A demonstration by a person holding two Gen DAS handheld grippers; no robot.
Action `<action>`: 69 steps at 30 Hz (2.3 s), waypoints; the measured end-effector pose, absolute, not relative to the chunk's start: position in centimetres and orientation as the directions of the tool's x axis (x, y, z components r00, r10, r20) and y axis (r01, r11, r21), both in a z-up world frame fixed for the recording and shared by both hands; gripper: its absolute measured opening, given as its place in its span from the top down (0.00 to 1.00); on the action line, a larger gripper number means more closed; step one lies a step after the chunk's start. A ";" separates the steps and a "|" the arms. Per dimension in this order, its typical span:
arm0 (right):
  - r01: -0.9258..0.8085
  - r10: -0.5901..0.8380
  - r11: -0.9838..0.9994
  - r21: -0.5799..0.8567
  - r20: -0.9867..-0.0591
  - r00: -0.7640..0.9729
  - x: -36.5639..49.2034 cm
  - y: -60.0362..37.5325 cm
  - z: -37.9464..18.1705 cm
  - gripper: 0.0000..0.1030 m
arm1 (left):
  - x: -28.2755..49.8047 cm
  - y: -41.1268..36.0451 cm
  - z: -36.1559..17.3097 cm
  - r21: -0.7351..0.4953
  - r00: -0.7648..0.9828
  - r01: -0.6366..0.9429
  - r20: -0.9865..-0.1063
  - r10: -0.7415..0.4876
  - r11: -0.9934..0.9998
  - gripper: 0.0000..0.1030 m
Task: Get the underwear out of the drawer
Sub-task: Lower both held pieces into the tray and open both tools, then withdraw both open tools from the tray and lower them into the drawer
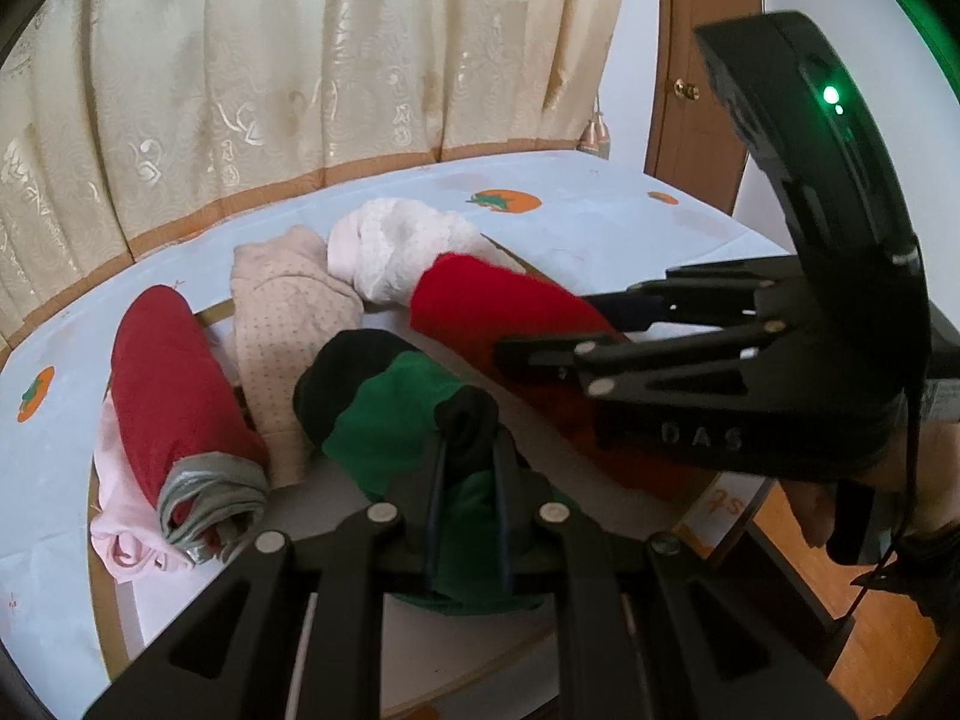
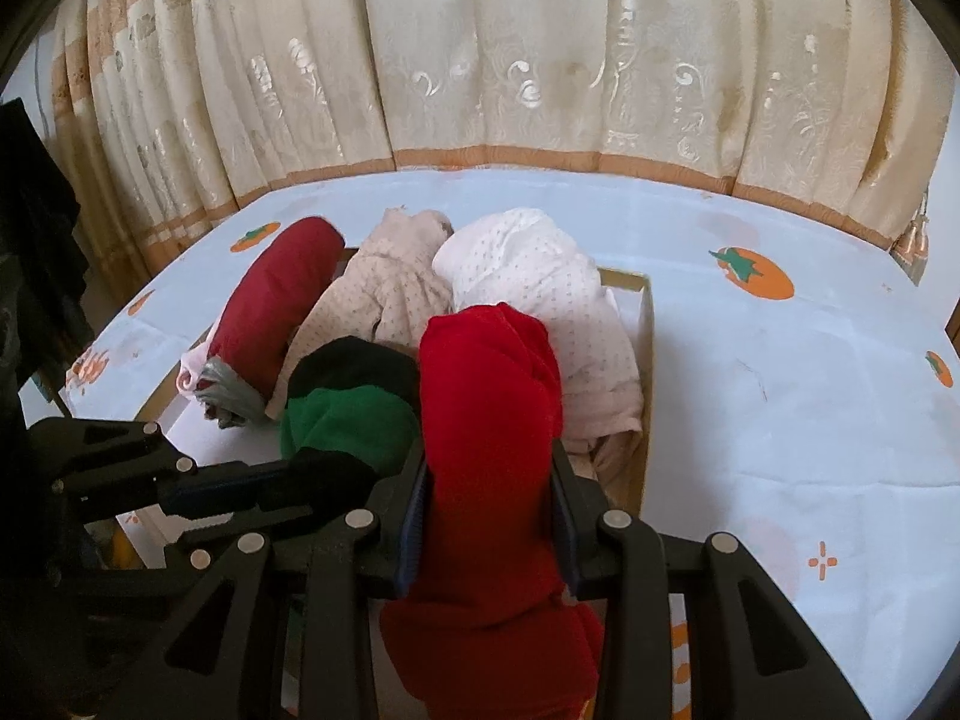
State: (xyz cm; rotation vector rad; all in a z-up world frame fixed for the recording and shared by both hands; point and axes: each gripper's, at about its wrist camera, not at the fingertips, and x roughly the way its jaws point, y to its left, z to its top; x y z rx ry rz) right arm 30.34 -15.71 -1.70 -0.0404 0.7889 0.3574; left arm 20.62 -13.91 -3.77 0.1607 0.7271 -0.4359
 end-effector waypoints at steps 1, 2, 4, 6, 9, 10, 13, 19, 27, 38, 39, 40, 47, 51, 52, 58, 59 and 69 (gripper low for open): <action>-0.339 0.301 0.936 0.092 -0.709 0.638 30.4 -15.5 -1.8 0.61 | 20.6 -13.9 -3.8 -0.004 0.664 0.438 -0.673 -0.327 0.899 0.88; -0.342 0.300 0.936 0.089 -0.710 0.638 30.3 -15.4 -1.9 0.61 | 20.6 -13.9 -3.8 -0.006 0.664 0.435 -0.674 -0.325 0.901 0.86; -0.335 0.301 0.937 0.095 -0.705 0.643 30.2 -15.6 -1.8 0.60 | 20.5 -13.8 -3.6 -0.009 0.666 0.429 -0.673 -0.323 0.903 0.80; -0.330 0.310 0.938 0.112 -0.698 0.646 30.0 -16.0 -1.7 0.55 | 20.0 -13.7 -3.4 -0.004 0.675 0.428 -0.663 -0.322 0.904 0.79; -0.323 0.309 0.940 0.114 -0.687 0.657 29.5 -16.4 -1.4 0.36 | 19.2 -13.6 -2.9 0.008 0.684 0.447 -0.648 -0.336 0.894 0.77; -0.321 0.309 0.940 0.114 -0.683 0.662 29.2 -16.6 -1.2 0.36 | 18.9 -13.6 -2.7 0.012 0.686 0.450 -0.644 -0.338 0.893 0.76; -0.314 0.305 0.943 0.111 -0.668 0.679 28.1 -17.1 -0.3 0.36 | 17.8 -13.6 -2.0 0.018 0.695 0.458 -0.631 -0.346 0.889 0.76; -0.329 0.305 0.940 0.090 -0.650 0.696 24.6 -17.4 1.1 0.36 | 15.3 -12.4 -1.1 0.009 0.706 0.460 -0.611 -0.359 0.888 0.75; -0.358 0.327 0.930 0.085 -0.637 0.698 18.5 -17.8 1.3 0.36 | 11.2 -10.4 -1.3 0.018 0.711 0.455 -0.609 -0.351 0.890 0.68; -0.370 0.335 0.924 0.096 -0.670 0.662 11.8 -18.2 -1.5 0.36 | 5.5 -8.6 -4.6 0.027 0.679 0.462 -0.654 -0.334 0.886 0.62; -0.371 0.333 0.924 0.095 -0.674 0.659 11.4 -18.1 -1.9 0.36 | 5.2 -8.5 -5.0 0.027 0.674 0.462 -0.661 -0.331 0.886 0.62; -0.373 0.332 0.923 0.094 -0.682 0.651 11.0 -18.0 -2.4 0.36 | 5.0 -8.4 -5.5 0.026 0.668 0.461 -0.668 -0.327 0.887 0.62; -0.373 0.329 0.923 0.099 -0.707 0.626 9.4 -17.4 -4.8 0.35 | 4.1 -7.9 -8.9 0.017 0.606 0.467 -0.734 -0.306 0.884 0.62; -0.375 0.324 0.922 0.098 -0.723 0.609 9.3 -17.0 -6.2 0.35 | 3.9 -8.3 -11.3 0.017 0.523 0.504 -0.802 -0.289 0.864 0.62; -0.377 0.326 0.921 0.100 -0.726 0.605 9.4 -16.9 -6.4 0.35 | 3.9 -8.3 -11.8 0.018 0.506 0.510 -0.815 -0.283 0.860 0.62; -0.381 0.312 0.921 0.085 -0.746 0.589 9.8 -16.5 -8.1 0.35 | 4.0 -9.4 -14.5 -0.048 0.369 0.549 -0.882 -0.293 0.834 0.62; -0.381 0.312 0.921 0.087 -0.749 0.584 9.8 -16.4 -8.4 0.35 | 4.1 -9.6 -14.8 -0.064 0.345 0.556 -0.889 -0.300 0.829 0.62; -0.373 0.296 0.925 0.078 -0.763 0.574 10.0 -16.7 -9.7 0.35 | 5.7 -11.5 -17.9 -0.133 0.183 0.557 -0.943 -0.278 0.819 0.62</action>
